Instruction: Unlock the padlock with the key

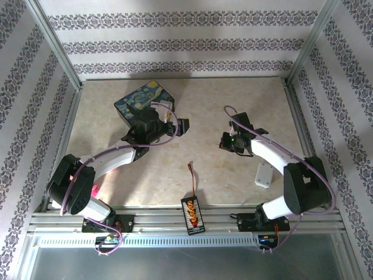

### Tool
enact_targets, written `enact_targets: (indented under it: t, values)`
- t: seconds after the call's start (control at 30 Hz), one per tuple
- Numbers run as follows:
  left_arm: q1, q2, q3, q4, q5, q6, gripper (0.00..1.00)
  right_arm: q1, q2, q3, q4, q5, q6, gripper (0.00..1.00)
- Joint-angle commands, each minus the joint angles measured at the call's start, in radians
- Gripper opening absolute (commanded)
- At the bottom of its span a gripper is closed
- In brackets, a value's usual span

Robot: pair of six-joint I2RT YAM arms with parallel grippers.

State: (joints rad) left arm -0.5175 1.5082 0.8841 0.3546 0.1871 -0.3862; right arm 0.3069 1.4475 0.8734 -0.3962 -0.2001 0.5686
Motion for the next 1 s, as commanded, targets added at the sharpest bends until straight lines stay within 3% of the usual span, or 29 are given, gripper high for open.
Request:
enact_targets:
  t: [0.0, 0.17, 0.4, 0.7, 0.97]
  values:
    - [0.053, -0.005, 0.007, -0.150, 0.170, -0.172, 0.99, 0.029, -0.071, 0.046, -0.038, 0.009, -0.018, 0.00]
    - [0.087, 0.044, 0.013, -0.005, 0.416, -0.323, 0.85, 0.087, -0.145, 0.082, -0.033, 0.004, 0.001, 0.00]
    - [0.083, 0.078, 0.008, 0.205, 0.559, -0.465, 0.69, 0.151, -0.201, 0.118, 0.021, 0.009, 0.039, 0.00]
    - [0.041, 0.137, 0.012, 0.373, 0.650, -0.525, 0.60, 0.189, -0.200, 0.159, 0.063, 0.001, 0.063, 0.00]
    - [-0.006, 0.150, 0.044, 0.354, 0.671, -0.481, 0.54, 0.201, -0.208, 0.153, 0.091, -0.005, 0.083, 0.00]
